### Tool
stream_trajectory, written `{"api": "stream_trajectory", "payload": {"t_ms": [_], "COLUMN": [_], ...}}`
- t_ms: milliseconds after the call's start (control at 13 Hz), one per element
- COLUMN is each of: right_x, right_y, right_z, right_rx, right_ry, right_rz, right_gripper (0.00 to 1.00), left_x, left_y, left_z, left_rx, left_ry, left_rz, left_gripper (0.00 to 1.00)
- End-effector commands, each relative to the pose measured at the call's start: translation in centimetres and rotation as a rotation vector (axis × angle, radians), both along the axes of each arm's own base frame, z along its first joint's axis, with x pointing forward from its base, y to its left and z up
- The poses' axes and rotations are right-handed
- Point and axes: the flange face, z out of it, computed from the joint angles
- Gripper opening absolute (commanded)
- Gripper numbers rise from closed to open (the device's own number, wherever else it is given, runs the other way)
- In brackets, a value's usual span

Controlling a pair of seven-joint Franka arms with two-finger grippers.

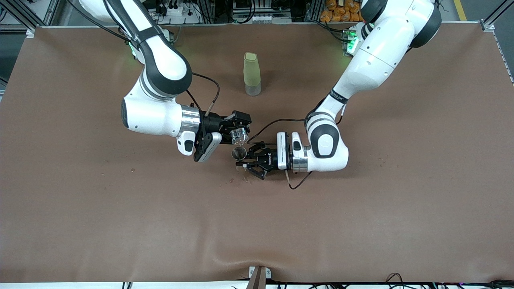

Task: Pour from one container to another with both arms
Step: 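Tilt the beaker with the right gripper over the jigger's open rim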

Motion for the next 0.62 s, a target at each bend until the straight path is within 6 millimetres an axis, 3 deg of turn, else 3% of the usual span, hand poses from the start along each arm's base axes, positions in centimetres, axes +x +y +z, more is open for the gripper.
{"api": "stream_trajectory", "payload": {"t_ms": [0,540], "right_x": [-0.17,-0.5], "right_y": [0.26,0.81], "right_z": [0.28,0.35], "right_rx": [-0.013,-0.016], "right_ry": [0.029,0.092], "right_rz": [-0.024,-0.058], "right_gripper": [0.0,0.0], "left_x": [-0.36,-0.65], "left_y": [1.32,1.13], "left_z": [0.55,0.44], "left_rx": [-0.036,-0.04], "left_ry": [-0.003,0.011], "left_rz": [0.007,-0.001], "left_gripper": [0.0,0.0]}}
